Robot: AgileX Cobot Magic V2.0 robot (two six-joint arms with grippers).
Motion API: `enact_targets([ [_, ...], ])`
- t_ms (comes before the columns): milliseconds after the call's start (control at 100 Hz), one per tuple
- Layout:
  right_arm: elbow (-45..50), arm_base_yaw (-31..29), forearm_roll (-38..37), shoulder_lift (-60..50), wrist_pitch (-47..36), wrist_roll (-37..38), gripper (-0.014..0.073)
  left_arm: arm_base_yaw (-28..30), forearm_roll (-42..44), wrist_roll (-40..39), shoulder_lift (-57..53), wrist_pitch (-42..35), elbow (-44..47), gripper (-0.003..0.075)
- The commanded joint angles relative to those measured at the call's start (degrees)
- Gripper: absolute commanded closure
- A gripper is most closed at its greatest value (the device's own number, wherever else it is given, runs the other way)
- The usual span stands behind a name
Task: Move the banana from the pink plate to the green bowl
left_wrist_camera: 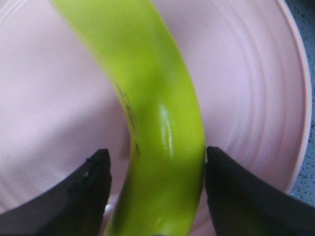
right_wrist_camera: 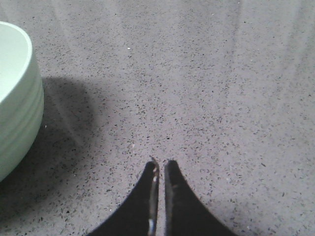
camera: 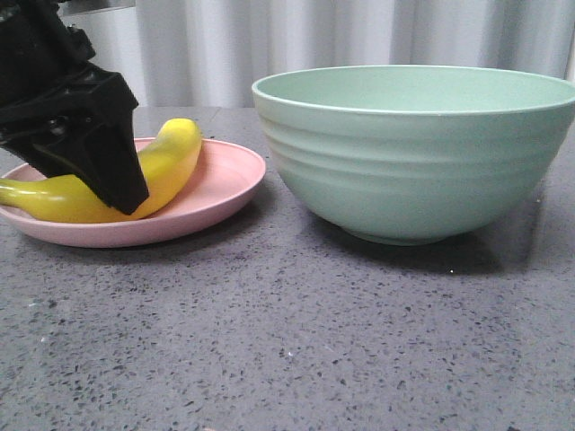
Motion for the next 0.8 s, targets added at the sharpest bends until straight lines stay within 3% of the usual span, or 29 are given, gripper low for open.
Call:
enact_targets([
  [0,-1.9,-0.1,0.0,0.6,-4.6,0.0,0.0655,-0.5,-0.7,0.0,-1.6,-2.0,-1.8,0.0413],
  [210,-1.9,-0.1,0.0,0.6,-4.6,0.0,0.0655,-0.5,-0.7,0.0,-1.6,-2.0,-1.9,0.051],
  [450,-2.4,0.0,0.2,0.6,-5.6,0.0,0.0655,-0.5,-2.1,0.3,-1.6,0.0,-5.1,0.0514],
  [790,-15.6,4.3,-1.4,8.2,11.7,0.0,0.0653,-0.6,-17.0,8.2,-5.1,4.3,-13.7,0.0514],
])
